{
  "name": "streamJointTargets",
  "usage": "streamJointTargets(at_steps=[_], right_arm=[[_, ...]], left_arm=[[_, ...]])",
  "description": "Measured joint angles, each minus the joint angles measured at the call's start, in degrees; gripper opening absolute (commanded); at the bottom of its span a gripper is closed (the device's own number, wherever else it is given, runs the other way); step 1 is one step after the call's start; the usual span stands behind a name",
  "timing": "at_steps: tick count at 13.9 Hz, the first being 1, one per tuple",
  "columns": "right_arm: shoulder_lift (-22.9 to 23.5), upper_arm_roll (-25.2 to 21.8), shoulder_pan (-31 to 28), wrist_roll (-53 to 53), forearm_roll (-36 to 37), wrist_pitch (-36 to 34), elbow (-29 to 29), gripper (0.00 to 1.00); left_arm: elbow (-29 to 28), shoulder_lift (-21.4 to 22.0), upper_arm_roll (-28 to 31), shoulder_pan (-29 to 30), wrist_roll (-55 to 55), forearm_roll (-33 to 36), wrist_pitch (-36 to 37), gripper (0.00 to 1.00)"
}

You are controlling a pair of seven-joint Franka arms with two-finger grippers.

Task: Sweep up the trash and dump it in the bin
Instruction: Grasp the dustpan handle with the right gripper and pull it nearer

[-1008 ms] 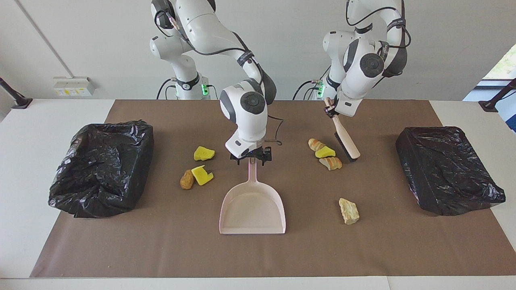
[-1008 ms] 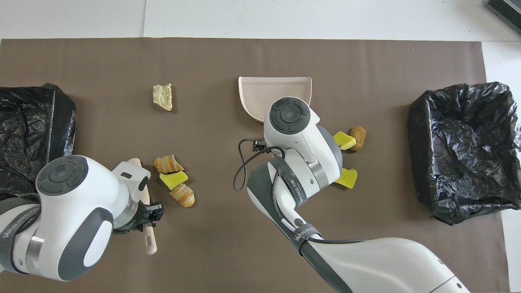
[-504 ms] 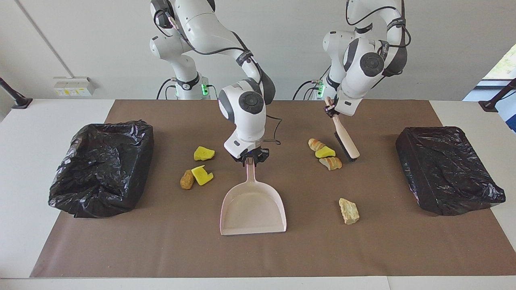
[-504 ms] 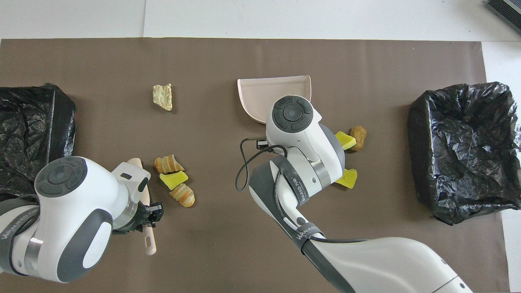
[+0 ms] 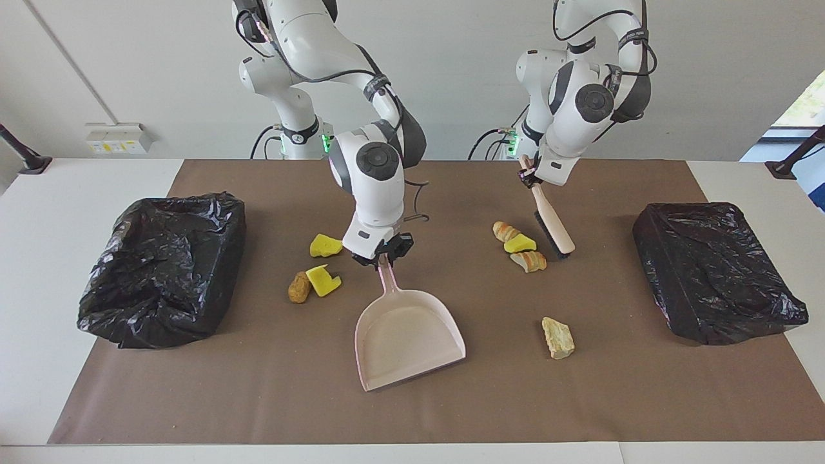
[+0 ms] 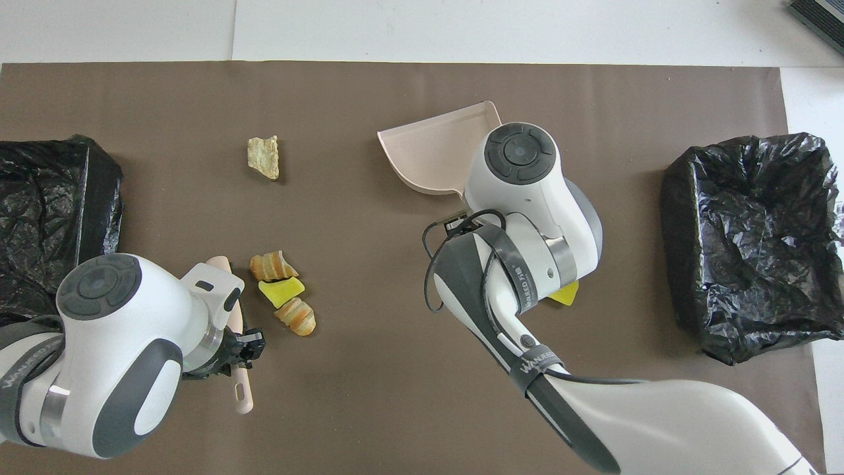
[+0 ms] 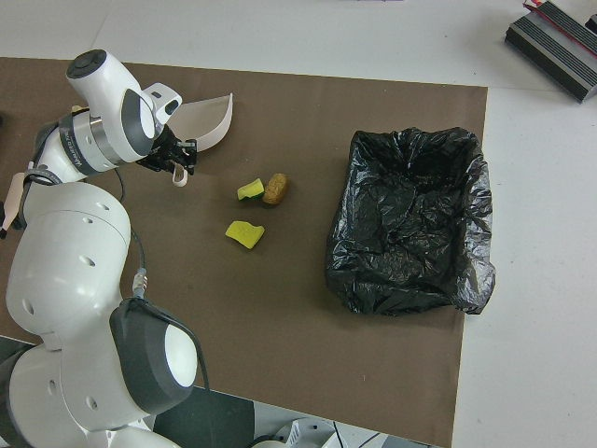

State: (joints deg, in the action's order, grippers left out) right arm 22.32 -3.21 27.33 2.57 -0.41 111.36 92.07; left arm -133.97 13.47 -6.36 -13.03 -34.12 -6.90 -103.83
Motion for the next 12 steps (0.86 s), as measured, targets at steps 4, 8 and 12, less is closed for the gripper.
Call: streamJointTargets(at_steps=[4,8,12], right_arm=[[-8.3,-0.1,-2.9,-23.0,0.1,-11.1,1.1,0.00],[-15.3,-0.1,-4.3,-43.1,2.5,-11.6,8.4,0.00],[-18.1,0.1,-3.9,-47.8,3.3,-7.0,16.2,0.00]], left_arm=[[-0.1,0.0,0.0,0.0,0.1,0.0,0.0,0.00],[-2.1,0.0,-0.2,0.0,0.2,0.0,-2.1,0.00],[-2.4,-0.1,-0.6,-0.1,0.2,0.0,-4.6,0.00]])
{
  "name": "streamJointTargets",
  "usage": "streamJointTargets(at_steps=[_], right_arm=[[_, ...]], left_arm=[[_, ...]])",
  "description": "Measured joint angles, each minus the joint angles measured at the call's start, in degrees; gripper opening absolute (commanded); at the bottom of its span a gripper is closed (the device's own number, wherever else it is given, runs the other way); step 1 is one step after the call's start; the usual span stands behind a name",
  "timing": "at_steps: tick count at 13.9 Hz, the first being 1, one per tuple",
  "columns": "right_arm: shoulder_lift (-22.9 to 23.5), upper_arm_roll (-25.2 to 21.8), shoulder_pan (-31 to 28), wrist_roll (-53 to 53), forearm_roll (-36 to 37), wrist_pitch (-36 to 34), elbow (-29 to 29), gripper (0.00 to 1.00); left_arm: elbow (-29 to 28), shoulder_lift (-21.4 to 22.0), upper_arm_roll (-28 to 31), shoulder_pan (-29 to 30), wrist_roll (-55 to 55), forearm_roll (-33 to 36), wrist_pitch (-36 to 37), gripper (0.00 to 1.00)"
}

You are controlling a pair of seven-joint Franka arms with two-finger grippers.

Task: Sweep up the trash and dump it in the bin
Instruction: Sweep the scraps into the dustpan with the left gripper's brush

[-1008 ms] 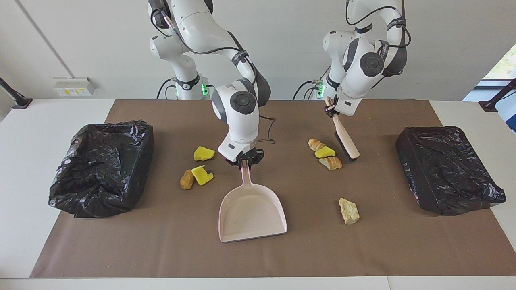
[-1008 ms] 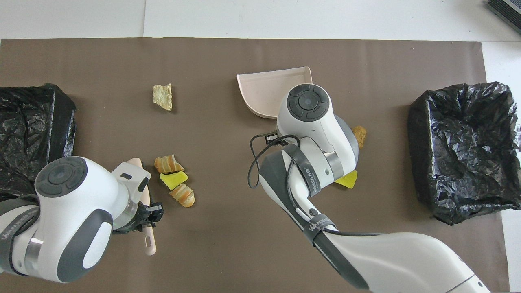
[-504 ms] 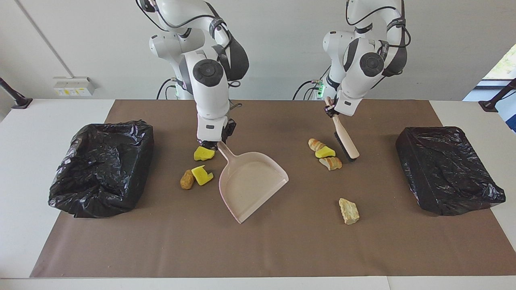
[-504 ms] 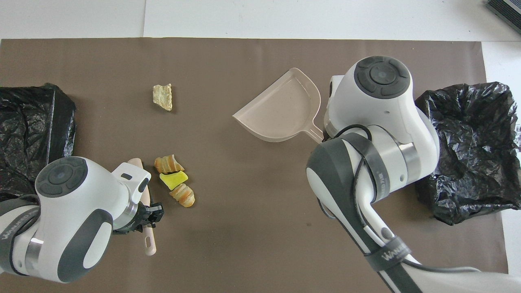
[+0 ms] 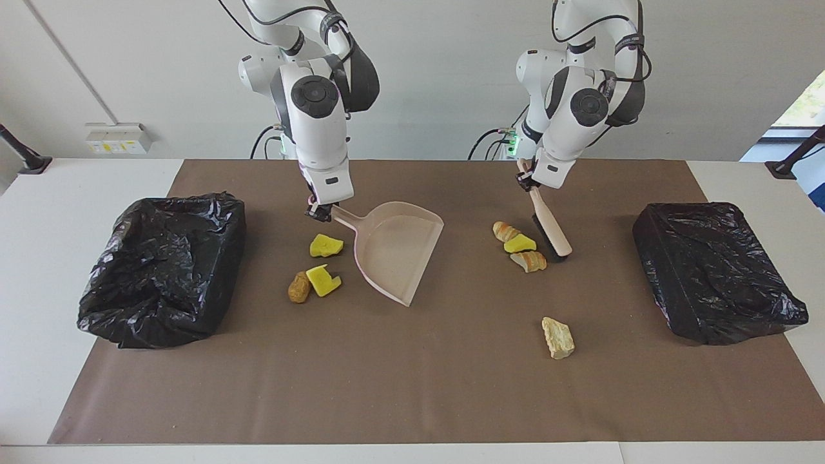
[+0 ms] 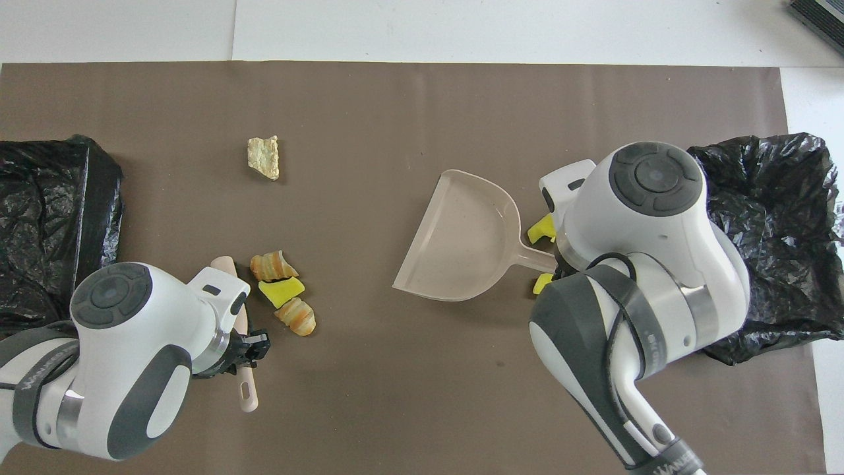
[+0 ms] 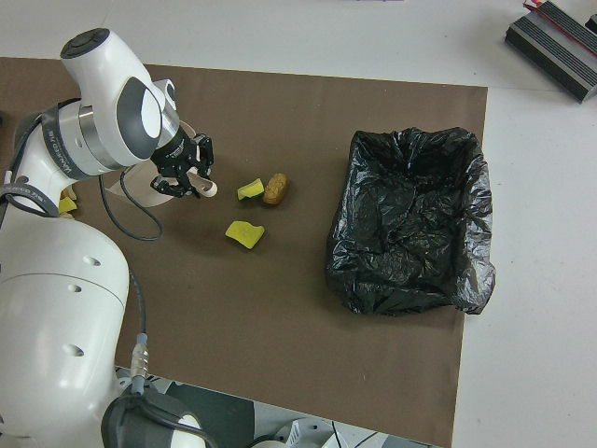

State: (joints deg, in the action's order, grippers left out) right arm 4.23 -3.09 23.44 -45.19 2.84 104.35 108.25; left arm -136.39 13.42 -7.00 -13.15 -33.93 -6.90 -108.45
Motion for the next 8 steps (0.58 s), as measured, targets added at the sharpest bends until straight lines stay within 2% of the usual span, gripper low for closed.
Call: streamJointTargets(at_steps=[5,8], right_arm=[[-0.6,0.2,5.0,-0.7,0.7,8.6,8.4,0.00],[-1.3,0.2,7.2,-0.6,6.0,13.0,12.0,0.00]], left_arm=[[-0.3,-2.3,-0.6,-3.3,0.1,-0.4,-6.9,0.00],[-0.3,-3.0,-0.6,-4.7,0.1,-1.2,-9.2,0.00]])
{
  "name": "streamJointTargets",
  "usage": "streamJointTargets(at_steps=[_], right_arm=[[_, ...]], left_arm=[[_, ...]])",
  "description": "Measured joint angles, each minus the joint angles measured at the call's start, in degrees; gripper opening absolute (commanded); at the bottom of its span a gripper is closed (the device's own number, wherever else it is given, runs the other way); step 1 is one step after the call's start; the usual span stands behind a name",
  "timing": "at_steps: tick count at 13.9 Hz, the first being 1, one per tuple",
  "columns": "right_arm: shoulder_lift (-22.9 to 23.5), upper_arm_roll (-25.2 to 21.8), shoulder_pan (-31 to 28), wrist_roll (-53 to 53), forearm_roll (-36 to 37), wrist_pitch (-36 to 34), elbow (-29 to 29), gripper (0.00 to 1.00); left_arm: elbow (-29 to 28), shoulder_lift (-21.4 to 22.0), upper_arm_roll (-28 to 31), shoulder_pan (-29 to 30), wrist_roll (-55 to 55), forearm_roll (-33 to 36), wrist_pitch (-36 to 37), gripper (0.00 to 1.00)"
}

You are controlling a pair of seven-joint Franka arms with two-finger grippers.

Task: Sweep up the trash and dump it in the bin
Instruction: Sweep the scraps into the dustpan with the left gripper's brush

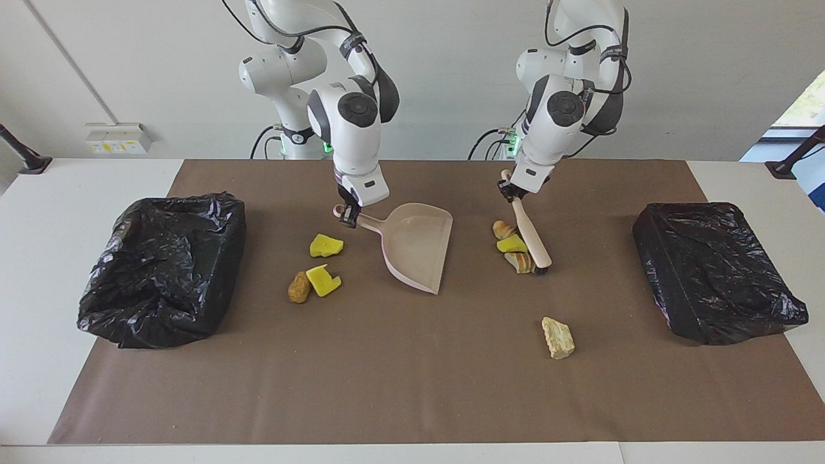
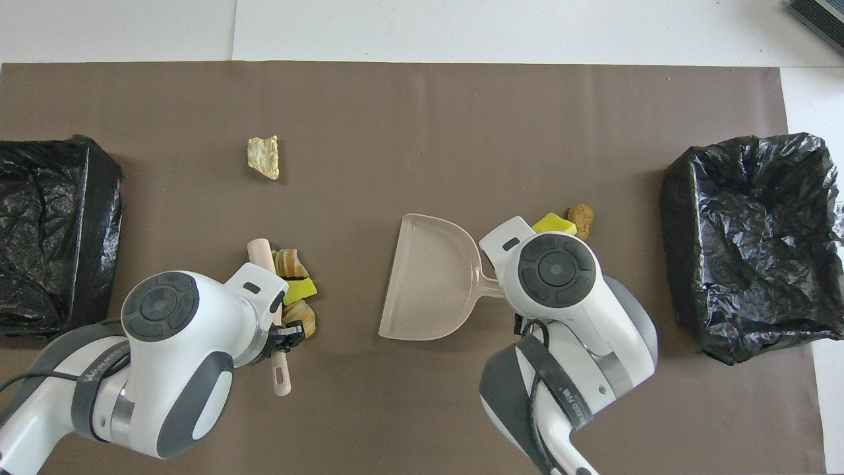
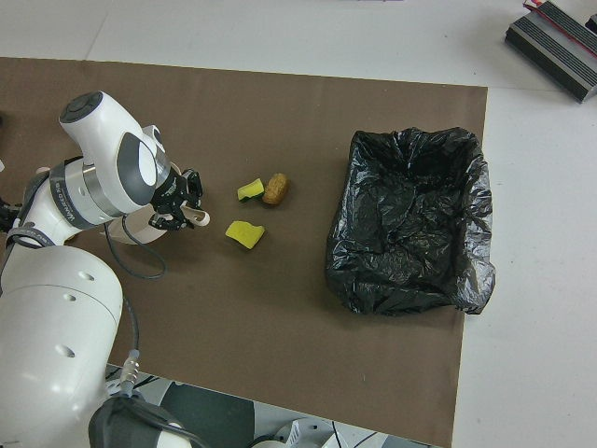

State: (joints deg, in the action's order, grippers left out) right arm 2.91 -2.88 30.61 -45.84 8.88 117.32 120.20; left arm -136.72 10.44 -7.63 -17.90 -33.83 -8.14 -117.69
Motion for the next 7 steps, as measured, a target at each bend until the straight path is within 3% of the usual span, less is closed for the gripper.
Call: streamJointTargets(at_steps=[7], right_arm=[[-2.7,0.0,1.4,0.0,3.7,0.2,2.7,0.00]], left_arm=[[0.0,-0.7,-0.3,-9.0,0.3,-0.5,-6.9,0.00]])
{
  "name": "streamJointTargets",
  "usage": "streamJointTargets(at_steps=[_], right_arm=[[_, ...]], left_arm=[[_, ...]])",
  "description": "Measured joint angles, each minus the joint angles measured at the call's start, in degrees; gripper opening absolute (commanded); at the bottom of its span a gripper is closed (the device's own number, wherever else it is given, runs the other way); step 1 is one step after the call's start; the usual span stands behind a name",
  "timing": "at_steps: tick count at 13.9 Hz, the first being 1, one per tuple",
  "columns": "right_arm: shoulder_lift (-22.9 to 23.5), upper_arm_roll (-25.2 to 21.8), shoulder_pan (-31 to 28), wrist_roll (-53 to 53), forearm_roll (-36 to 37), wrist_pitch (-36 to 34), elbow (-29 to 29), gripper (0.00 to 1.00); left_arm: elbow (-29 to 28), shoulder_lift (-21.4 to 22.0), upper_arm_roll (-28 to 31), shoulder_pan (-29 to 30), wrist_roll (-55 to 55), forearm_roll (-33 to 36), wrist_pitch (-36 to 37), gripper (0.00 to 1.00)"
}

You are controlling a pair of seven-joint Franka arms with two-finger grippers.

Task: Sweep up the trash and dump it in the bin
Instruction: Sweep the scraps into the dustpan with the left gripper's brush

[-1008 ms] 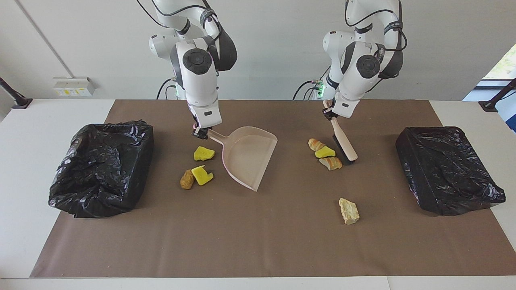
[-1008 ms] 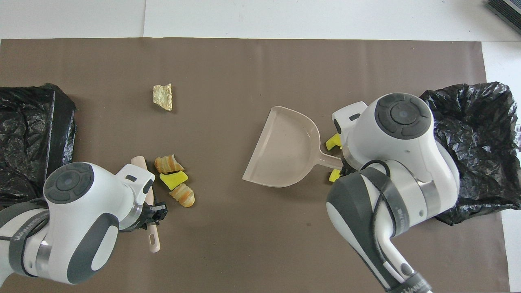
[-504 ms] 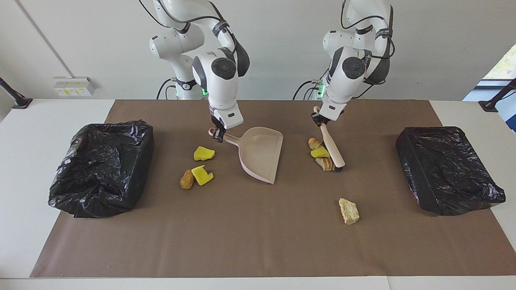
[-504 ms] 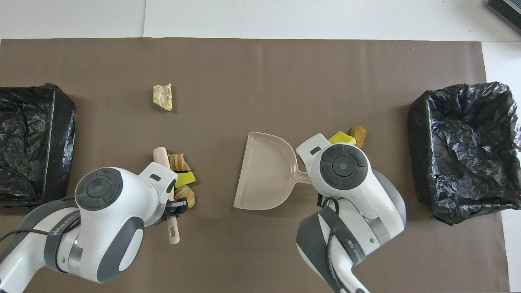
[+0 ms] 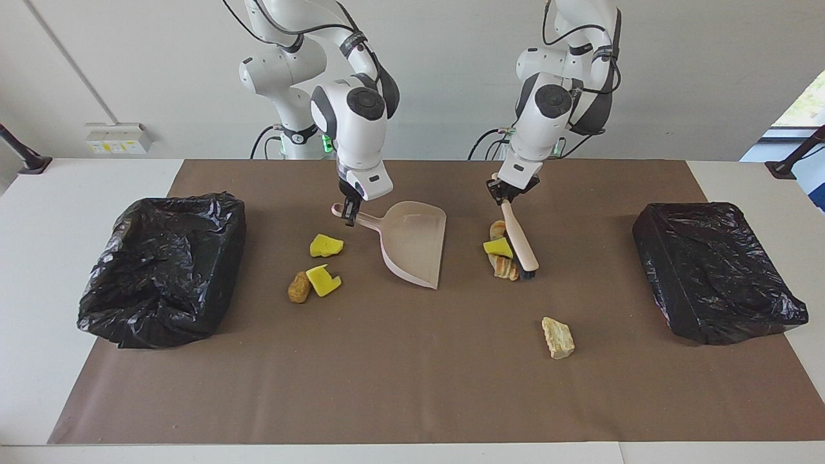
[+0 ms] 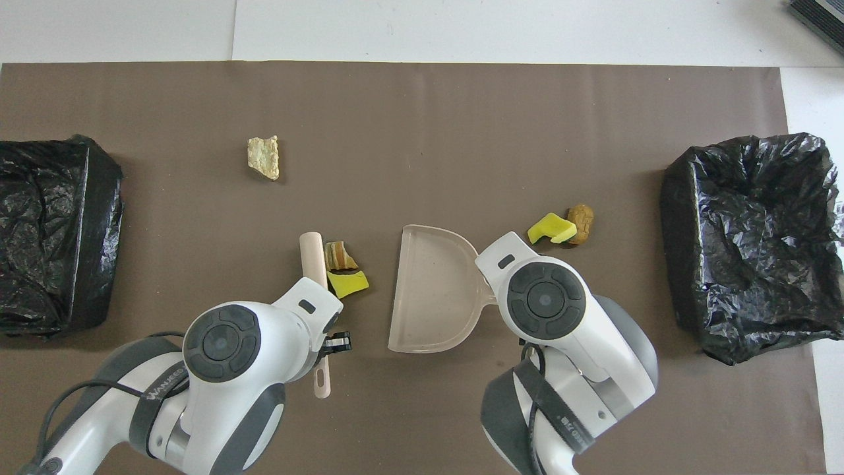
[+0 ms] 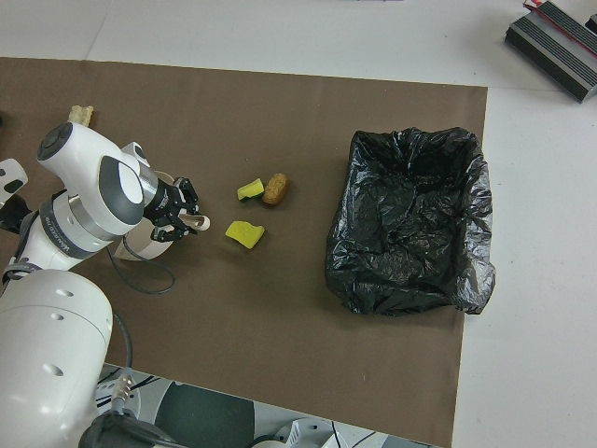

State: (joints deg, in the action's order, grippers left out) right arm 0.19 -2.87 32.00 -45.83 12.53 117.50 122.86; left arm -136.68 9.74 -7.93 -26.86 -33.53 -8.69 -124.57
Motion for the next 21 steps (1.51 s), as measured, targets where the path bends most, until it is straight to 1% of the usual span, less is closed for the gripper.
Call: streamJointTargets(at_steps=[2,5,8,10,12,15,17,21], right_arm=[[-0.1,0.0,0.5,1.5,0.0,0.0,0.7,0.00],[0.1,0.0,2.8,5.1,0.3,0.0,1.4,0.00],[0.1,0.0,2.9,5.3,0.4,0.0,1.5,0.00],[0.1,0.0,2.9,5.3,0.4,0.0,1.5,0.00],[0.1,0.0,2.9,5.3,0.4,0.0,1.5,0.00],[0.1,-0.1,2.8,5.3,0.4,0.0,1.5,0.00],[0.5,-0.1,2.5,5.3,0.4,0.0,1.7,0.00],[2.0,-0.1,2.1,5.3,0.2,0.0,1.9,0.00]], left_arm=[[0.0,-0.1,-0.1,-2.1,0.8,-1.8,-1.0,0.00],[0.2,-0.1,-0.1,-5.3,3.5,-6.1,-1.6,0.00],[1.5,-0.1,-0.2,-9.6,3.6,-7.2,-1.6,0.00],[3.0,0.0,-0.2,-11.2,3.6,-7.4,-1.6,0.00],[4.8,0.4,0.3,-11.1,3.7,-7.4,-0.1,0.00],[6.9,2.4,1.3,-9.8,3.7,-7.4,8.6,0.00],[6.7,3.6,1.4,-7.9,3.6,-7.4,12.8,0.00],[3.5,4.7,1.6,-1.2,3.6,-6.5,14.0,0.00]])
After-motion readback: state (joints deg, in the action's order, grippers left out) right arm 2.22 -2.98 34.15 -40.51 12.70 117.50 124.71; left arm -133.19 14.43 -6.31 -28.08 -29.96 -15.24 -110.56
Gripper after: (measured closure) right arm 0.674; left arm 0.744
